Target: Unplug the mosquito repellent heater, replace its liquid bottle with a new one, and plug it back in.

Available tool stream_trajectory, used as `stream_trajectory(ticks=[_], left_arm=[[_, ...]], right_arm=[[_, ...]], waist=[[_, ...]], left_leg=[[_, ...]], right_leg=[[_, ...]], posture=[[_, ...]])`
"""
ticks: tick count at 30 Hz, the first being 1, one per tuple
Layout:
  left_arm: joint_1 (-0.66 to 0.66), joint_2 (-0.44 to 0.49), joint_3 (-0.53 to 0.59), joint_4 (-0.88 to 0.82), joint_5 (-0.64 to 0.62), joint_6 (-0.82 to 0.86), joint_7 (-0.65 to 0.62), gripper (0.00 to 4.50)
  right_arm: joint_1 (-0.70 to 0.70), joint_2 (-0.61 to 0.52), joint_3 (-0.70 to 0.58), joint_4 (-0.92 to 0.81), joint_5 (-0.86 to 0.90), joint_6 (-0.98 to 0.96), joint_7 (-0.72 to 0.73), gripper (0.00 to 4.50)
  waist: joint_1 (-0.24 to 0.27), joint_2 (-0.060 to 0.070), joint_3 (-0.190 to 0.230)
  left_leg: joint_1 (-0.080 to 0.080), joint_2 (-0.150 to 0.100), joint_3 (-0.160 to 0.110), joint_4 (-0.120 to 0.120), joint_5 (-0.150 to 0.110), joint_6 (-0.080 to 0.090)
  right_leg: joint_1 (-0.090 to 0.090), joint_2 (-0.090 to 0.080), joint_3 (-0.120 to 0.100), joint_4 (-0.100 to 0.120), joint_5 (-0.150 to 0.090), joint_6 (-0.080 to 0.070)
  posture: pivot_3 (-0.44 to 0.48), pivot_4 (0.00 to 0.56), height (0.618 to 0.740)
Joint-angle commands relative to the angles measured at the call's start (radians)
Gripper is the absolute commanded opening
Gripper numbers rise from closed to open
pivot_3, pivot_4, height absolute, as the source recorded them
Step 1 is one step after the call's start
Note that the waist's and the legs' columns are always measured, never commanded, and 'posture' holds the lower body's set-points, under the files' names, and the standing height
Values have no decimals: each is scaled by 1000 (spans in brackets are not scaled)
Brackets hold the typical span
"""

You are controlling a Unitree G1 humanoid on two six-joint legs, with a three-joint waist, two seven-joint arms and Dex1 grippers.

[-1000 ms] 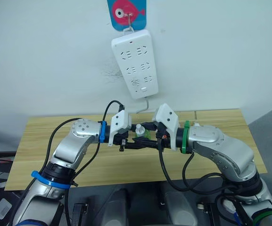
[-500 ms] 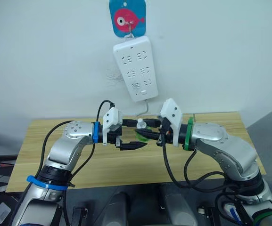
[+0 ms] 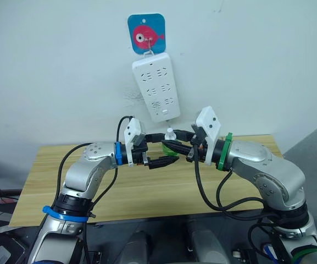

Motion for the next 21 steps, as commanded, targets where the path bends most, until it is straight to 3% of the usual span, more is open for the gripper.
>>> stream_trajectory(ticks=[1,2,5,10,16,21], left_arm=[[-19,10,17,-40,-29,21,-12,4500],[-21,10,16,-37,-28,21,-14,4500],[-37,-5,20,-21,-35,21,-13,3907],[-40,-9,15,-22,-34,13,-25,2345],[-27,-2,4,-36,-18,-20,-52,2236],[-20,29,-16,-25,4,-85,-132,2236]], right_arm=[[-1,7,-9,-52,20,-8,-7,1116],[0,7,-8,-53,20,-8,-7,1116],[0,3,-1,-55,17,-11,-4,1116],[3,2,4,-57,17,-11,-6,1116],[13,-10,8,-50,31,-21,24,1116],[-27,-125,30,47,91,-128,337,1116]], waist=[[0,0,-3],[0,0,-5],[0,-1,-7],[0,-1,-11],[0,0,-12],[0,0,-12]], left_leg=[[1,0,0,0,0,0],[2,1,0,0,0,0],[2,1,0,-1,0,0],[2,1,1,-1,0,0],[2,1,1,-1,0,0],[2,1,1,-1,0,0]], right_leg=[[1,1,0,0,0,0],[1,1,0,0,0,0],[1,2,1,0,0,0],[1,2,1,0,0,0],[1,2,1,0,0,0],[2,2,1,-1,0,0]], posture=[[-135,126,740],[-135,126,740],[-136,125,740],[-139,123,740],[-139,123,740],[-116,126,740]])
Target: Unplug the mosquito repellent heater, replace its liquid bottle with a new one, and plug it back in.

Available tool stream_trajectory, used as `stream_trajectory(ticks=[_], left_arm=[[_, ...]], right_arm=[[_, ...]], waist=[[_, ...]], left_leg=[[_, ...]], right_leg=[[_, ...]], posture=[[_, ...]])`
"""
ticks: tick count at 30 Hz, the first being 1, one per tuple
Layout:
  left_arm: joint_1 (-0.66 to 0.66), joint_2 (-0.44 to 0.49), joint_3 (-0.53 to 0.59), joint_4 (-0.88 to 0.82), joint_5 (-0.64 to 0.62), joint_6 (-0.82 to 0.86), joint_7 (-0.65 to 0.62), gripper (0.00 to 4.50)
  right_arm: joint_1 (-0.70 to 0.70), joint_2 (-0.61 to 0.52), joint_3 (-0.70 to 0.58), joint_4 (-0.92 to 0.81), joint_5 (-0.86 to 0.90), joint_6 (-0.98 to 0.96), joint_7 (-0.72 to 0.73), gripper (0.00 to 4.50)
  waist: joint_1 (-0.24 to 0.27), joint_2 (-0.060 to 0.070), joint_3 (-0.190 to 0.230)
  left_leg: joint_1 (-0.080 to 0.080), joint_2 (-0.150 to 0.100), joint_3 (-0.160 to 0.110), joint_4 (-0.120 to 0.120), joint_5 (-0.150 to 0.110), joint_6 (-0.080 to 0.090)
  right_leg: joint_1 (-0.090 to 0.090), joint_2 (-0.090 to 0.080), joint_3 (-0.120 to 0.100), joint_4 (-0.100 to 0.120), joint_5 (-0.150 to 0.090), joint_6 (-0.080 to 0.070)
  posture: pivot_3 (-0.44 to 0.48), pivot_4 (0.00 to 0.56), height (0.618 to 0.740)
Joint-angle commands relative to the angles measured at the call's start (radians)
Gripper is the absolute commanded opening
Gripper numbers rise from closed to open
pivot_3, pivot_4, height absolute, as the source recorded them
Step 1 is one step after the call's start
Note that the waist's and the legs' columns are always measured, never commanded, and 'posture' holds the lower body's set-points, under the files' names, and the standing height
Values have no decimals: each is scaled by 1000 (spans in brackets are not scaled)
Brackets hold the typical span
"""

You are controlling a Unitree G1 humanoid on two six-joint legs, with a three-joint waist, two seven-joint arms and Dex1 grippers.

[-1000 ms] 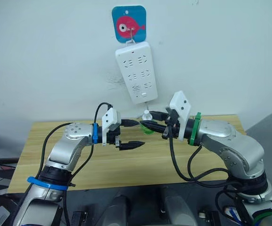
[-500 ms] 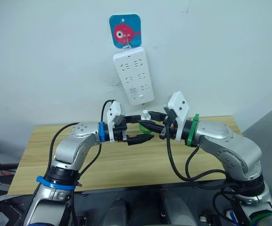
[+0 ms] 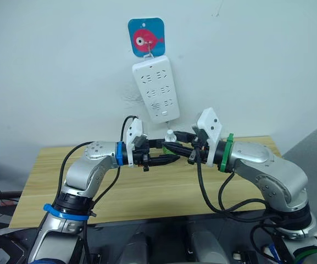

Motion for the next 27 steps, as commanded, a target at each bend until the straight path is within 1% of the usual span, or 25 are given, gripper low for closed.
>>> stream_trajectory(ticks=[1,2,3,4,6,8,10,11,12,14,15,18,21,22,24,26,27], left_arm=[[-4,26,8,-15,12,-69,-50,2236],[-1,33,4,-4,16,-82,-66,2236],[3,37,0,2,19,-92,-79,2236],[6,40,-5,4,20,-101,-92,2236],[10,41,-13,-2,21,-113,-107,2236],[11,38,-16,-6,22,-123,-109,2236],[14,31,-18,-7,29,-134,-99,2236],[16,28,-18,-8,32,-136,-92,2236],[21,25,-19,-9,38,-143,-81,2236],[38,11,-13,-14,44,-149,-43,2236],[47,6,-11,-16,47,-151,-26,2236],[67,-22,3,-21,48,-140,42,2236],[74,-49,-6,-9,74,-163,86,2236],[71,-58,-9,-1,88,-178,99,2236],[61,-78,-10,19,111,-196,131,2236],[49,-93,-20,40,144,-224,154,2236],[46,-99,-22,46,153,-231,161,2236]], right_arm=[[-49,-90,44,70,54,-109,294,1116],[-70,-129,67,109,38,-148,377,1116],[-88,-157,87,139,23,-177,440,1116],[-105,-172,102,164,13,-200,482,1116],[-129,-177,116,191,6,-214,503,1116],[-142,-162,105,200,33,-182,490,1116],[-138,-148,84,200,37,-180,464,1853],[-133,-145,73,199,23,-192,445,2092],[-125,-147,60,195,1,-208,421,2436],[-103,-167,22,177,-25,-232,387,3210],[-91,-182,1,163,-25,-232,378,3495],[-30,-238,-77,91,4,-210,361,3535],[78,-257,-162,-30,5,-202,273,3535],[110,-253,-174,-69,0,-201,240,3535],[160,-209,-176,-141,-25,-189,131,3535],[188,-152,-140,-181,-76,-170,13,3535],[193,-132,-124,-191,-95,-160,-29,3535]], waist=[[0,0,0],[0,0,0],[0,0,0],[0,0,0],[0,0,0],[1,0,0],[2,0,-1],[3,0,-1],[3,0,-1],[4,0,-1],[5,0,-1],[8,0,-1],[9,0,-2],[8,0,-3],[6,0,-5],[-1,0,-8],[-5,1,-10]], left_leg=[[0,0,1,0,0,0],[1,0,1,0,0,0],[1,0,1,0,0,0],[1,0,1,0,0,0],[1,1,1,0,0,0],[1,2,0,0,0,0],[1,2,0,0,0,0],[1,2,0,0,0,0],[1,2,0,0,0,0],[1,2,0,0,0,0],[1,1,0,0,0,0],[0,1,0,0,0,0],[0,0,0,0,0,0],[0,0,0,0,0,0],[1,1,1,0,0,0],[1,1,1,0,0,0],[2,1,2,0,0,0]], right_leg=[[0,0,0,0,0,0],[0,2,0,0,0,0],[1,3,0,0,0,0],[1,5,1,0,0,0],[1,6,0,0,0,0],[1,5,1,0,0,0],[1,3,1,0,0,0],[1,3,1,0,0,0],[1,2,1,0,0,0],[1,2,1,0,0,0],[1,1,1,0,0,0],[0,0,1,0,0,0],[1,-1,0,0,0,0],[1,-1,0,0,0,0],[1,0,1,0,0,0],[1,1,2,1,0,0],[1,1,2,1,0,0]], posture=[[-116,126,740],[-116,126,740],[-98,120,740],[-91,117,740],[-88,119,740],[-88,119,740],[-91,121,740],[-91,121,740],[-98,123,740],[-105,121,740],[-110,121,740],[-131,121,740],[-146,120,740],[-152,122,740],[-162,124,740],[-162,124,740],[-177,127,740]])
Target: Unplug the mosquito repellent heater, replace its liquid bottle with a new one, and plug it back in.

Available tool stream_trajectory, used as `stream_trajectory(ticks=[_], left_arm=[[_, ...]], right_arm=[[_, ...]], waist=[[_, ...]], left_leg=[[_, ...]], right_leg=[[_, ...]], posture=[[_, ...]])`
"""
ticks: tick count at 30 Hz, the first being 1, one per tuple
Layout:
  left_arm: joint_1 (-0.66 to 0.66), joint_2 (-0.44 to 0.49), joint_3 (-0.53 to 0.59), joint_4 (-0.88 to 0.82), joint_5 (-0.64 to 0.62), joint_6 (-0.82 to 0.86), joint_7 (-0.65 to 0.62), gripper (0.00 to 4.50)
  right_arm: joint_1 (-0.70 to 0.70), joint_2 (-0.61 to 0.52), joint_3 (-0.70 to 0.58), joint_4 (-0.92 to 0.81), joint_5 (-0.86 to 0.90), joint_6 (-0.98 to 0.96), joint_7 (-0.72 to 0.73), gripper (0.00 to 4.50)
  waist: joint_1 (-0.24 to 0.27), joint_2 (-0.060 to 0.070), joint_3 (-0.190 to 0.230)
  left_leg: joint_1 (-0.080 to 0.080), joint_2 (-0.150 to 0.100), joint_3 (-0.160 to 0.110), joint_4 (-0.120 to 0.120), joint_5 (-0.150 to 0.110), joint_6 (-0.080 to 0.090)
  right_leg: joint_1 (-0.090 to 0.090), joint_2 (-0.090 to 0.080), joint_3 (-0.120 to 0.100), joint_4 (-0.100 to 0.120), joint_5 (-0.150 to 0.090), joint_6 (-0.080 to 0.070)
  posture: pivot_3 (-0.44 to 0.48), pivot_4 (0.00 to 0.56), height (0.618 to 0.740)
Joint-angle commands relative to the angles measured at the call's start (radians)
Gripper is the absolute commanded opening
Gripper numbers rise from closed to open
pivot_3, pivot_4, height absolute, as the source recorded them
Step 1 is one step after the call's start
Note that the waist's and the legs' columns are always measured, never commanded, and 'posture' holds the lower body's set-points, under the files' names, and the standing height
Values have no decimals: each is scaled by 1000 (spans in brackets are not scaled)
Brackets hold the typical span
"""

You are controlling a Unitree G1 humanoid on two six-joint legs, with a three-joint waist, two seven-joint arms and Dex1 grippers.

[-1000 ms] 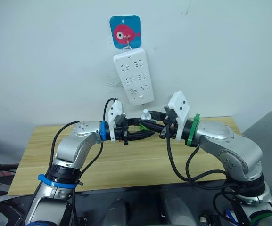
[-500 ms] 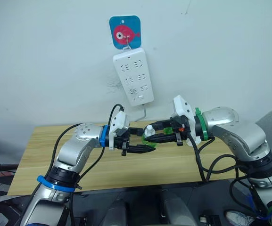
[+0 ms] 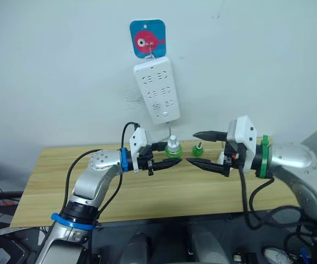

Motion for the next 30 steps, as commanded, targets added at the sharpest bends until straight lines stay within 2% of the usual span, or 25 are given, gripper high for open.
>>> stream_trajectory(ticks=[1,4,9,12,17,18,21,24,30], left_arm=[[-28,-25,-7,4,40,-53,39,2236],[-31,-52,-16,-2,53,-55,64,2236],[-23,-69,-16,-27,56,-43,81,2236],[-13,-78,-12,-54,46,-30,100,2236],[17,-74,-10,-77,40,-33,103,2236],[21,-74,-10,-78,40,-35,103,2236],[29,-63,-3,-84,17,-25,77,2236],[39,-17,1,-108,-31,6,1,2236],[58,102,-7,-174,-99,60,-156,2236]], right_arm=[[10,82,53,-75,-77,26,-187,3535],[0,182,140,-55,-157,12,-308,3535],[-25,254,195,-3,-201,12,-356,3535],[-28,291,196,21,-194,15,-366,2911],[-31,294,191,29,-166,14,-328,1138],[-32,294,186,29,-153,10,-312,1084],[-54,263,164,40,-74,10,-199,1085],[-121,153,153,116,2,-10,24,1085],[-325,-23,276,363,-47,-194,471,1085]], waist=[[-5,1,-3],[-10,2,-9],[-17,2,-12],[-18,2,-13],[-19,2,-14],[-19,2,-15],[-19,2,-16],[-20,2,-16],[-22,2,-16]], left_leg=[[0,0,0,0,0,0],[0,1,-1,0,0,0],[0,0,-1,0,0,0],[0,0,-1,-1,0,0],[0,0,-2,-1,0,0],[0,0,-2,-1,0,0],[0,0,-2,-1,0,0],[1,0,-1,-1,0,0],[3,1,-1,-1,0,0]], right_leg=[[0,1,0,0,0,0],[0,2,0,0,0,0],[0,2,1,0,0,0],[0,2,1,-1,0,0],[0,2,0,-1,0,0],[0,2,0,-1,0,0],[1,4,0,-1,0,0],[1,6,0,-1,0,0],[3,8,0,-2,0,0]], posture=[[-177,127,740],[-177,127,740],[-178,127,740],[-162,124,740],[-146,122,740],[-143,121,740],[-141,117,740],[-128,118,740],[-87,119,740]])
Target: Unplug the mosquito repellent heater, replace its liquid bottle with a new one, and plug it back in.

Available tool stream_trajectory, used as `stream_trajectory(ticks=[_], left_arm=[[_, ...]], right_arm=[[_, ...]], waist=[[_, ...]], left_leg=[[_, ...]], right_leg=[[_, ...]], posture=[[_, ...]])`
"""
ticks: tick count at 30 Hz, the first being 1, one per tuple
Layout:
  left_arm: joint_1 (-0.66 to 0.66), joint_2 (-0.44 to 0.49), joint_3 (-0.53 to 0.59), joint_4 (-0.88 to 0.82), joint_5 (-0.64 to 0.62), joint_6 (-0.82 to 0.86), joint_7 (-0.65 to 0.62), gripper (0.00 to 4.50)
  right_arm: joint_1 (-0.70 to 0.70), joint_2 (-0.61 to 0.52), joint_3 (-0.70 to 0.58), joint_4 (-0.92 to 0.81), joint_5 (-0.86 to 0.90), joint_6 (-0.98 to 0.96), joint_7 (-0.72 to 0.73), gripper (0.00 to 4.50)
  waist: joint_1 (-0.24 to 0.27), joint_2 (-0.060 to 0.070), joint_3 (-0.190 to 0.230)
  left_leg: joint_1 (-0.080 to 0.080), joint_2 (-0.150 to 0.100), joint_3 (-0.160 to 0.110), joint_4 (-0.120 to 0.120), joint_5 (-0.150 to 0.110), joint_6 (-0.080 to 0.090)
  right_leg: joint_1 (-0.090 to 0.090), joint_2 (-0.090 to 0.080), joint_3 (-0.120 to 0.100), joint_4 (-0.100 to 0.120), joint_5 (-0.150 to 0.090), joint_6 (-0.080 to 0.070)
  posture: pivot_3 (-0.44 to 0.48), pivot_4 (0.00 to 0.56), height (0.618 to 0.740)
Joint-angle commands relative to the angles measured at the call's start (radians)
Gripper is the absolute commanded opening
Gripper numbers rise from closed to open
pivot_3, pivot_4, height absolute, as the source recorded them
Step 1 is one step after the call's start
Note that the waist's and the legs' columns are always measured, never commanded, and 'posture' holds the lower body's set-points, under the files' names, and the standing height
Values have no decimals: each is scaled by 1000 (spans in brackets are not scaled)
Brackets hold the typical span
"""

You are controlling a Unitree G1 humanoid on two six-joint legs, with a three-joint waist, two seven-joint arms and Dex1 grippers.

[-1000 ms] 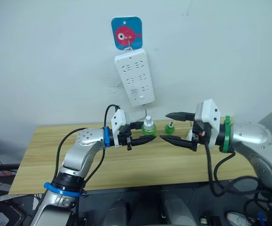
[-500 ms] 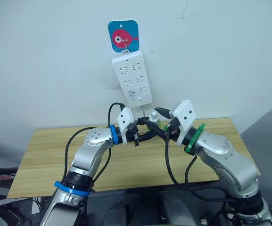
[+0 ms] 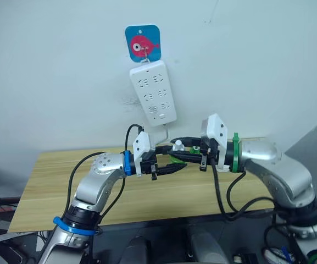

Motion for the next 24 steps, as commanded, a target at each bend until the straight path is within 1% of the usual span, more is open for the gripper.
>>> stream_trajectory(ticks=[1,4,6,7,8,9,11,14,17,19,21,23,24], left_arm=[[16,54,20,-63,-46,20,-59,2236],[32,61,20,-79,-47,17,-53,2236],[41,57,18,-79,-41,8,-48,2236],[46,51,19,-79,-40,6,-40,2236],[51,46,22,-78,-39,6,-30,2236],[55,39,24,-75,-35,1,-17,2236],[64,23,32,-69,-30,-4,15,2236],[69,-17,49,-44,-10,-13,99,2236],[75,-45,50,-34,7,-20,151,2236],[82,-67,41,-36,21,-23,185,2236],[85,-81,33,-41,27,-19,202,2236],[85,-95,17,-48,25,-9,207,2236],[84,-99,9,-51,24,-9,206,2236]], right_arm=[[-76,-49,55,83,-21,-99,220,1085],[-105,-45,61,99,17,-50,250,1085],[-108,-29,40,110,28,-34,230,1826],[-108,-25,31,113,21,-38,219,2088],[-105,-21,12,113,13,-42,194,2476],[-100,-24,-12,110,7,-41,169,2822],[-77,-50,-62,88,6,-37,134,3520],[25,-122,-159,-15,1,-10,62,3550],[136,-145,-234,-136,23,26,-28,3550],[231,-112,-281,-264,45,72,-140,3550],[289,-68,-293,-356,51,108,-238,3550],[325,16,-241,-432,20,148,-379,3550],[329,49,-210,-448,2,167,-432,3550]], waist=[[0,0,0],[7,0,0],[16,0,0],[20,0,0],[24,0,0],[26,0,0],[29,0,0],[41,0,0],[43,0,-1],[40,0,-1],[32,0,-1],[22,0,-2],[16,1,-3]], left_leg=[[1,0,0,0,0,0],[2,1,-2,-1,0,0],[2,0,-2,0,0,0],[2,0,-2,0,0,0],[2,0,-2,0,0,0],[2,0,-1,0,0,0],[2,0,-2,0,0,0],[1,-1,-3,0,0,0],[0,-1,-2,0,0,0],[0,-1,-2,0,0,0],[1,-1,-2,0,0,0],[2,0,-2,0,0,0],[2,1,-1,0,0,0]], right_leg=[[2,0,-1,0,0,0],[3,0,-1,-1,0,0],[3,-1,-1,-1,0,0],[3,-1,-1,-1,0,0],[3,-2,0,-1,0,0],[3,-2,0,-1,0,0],[3,-5,0,-1,0,0],[3,-7,-1,-2,0,0],[3,-8,-1,-3,0,0],[3,-8,-1,-2,0,0],[3,-7,-1,-1,0,0],[3,-6,0,-1,0,0],[3,-4,1,0,0,0]], posture=[[-87,119,740],[-67,116,740],[-67,116,740],[-67,116,740],[-67,116,740],[-93,120,740],[-111,119,740],[-135,120,740],[-149,120,740],[-166,122,740],[-174,124,740],[-203,126,740],[-203,126,740]])
